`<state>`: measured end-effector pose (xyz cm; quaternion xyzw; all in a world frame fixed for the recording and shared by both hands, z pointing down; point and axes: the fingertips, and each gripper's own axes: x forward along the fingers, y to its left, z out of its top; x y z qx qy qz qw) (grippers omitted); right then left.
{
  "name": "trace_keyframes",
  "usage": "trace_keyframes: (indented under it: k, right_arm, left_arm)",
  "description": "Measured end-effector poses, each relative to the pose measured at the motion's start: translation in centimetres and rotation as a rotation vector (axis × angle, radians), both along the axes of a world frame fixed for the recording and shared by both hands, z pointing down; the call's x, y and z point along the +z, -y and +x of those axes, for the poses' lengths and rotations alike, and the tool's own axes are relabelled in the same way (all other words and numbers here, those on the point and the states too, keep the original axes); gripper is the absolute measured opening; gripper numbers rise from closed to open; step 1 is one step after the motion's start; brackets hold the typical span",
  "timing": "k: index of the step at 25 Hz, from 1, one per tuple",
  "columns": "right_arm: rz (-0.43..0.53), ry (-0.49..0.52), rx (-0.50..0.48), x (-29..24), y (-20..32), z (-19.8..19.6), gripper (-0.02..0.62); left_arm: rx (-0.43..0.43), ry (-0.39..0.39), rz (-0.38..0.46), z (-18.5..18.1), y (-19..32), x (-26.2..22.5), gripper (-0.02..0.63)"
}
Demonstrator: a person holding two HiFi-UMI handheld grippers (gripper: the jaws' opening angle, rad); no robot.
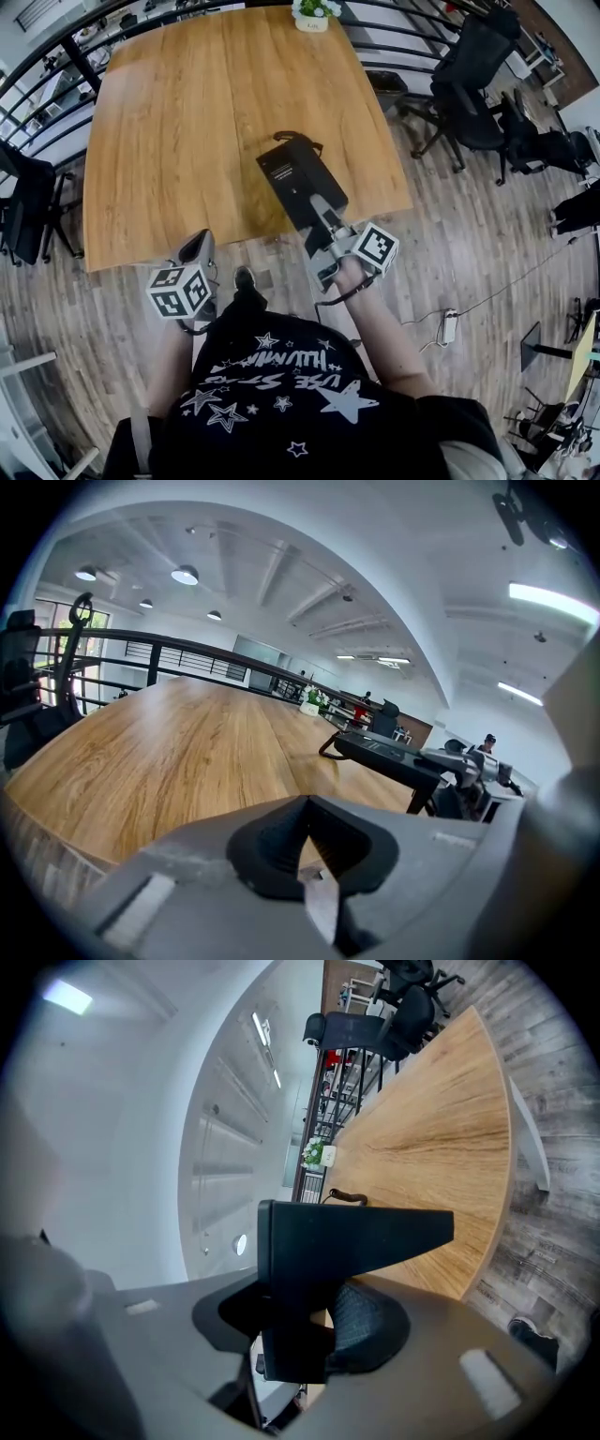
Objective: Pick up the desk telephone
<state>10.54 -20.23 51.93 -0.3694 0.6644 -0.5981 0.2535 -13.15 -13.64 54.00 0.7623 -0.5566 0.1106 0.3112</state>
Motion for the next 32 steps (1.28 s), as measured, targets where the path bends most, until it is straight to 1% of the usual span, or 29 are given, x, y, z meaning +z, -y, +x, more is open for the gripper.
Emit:
trace_keyframes:
  k: [11, 20, 26, 32]
  right_arm:
    - [0.025, 0.032, -0.016, -1.0, -6.0, 3.9, 0.17]
    - [0.032, 0.048, -0.05, -0.9, -9.8, 6.0, 0.17]
    - [0.028, 0.047, -0.071, -0.8, -12.0, 6.8, 0.172]
    - [0.039, 0.05, -0.095, -1.3, -12.7, 7.1, 0.172]
  left_arm:
    - [-0.011, 0.01, 0.03, 4.1, -6.2, -1.1, 0.002]
    - [-0.032, 0.012, 0.03, 6.7, -10.5, -0.8, 0.002]
    - [-0.044, 0.022, 0.025, 7.8, -13.1, -1.1, 0.002]
    - [-0.055, 0.031, 0.025, 8.0, -13.8, -2.0, 0.002]
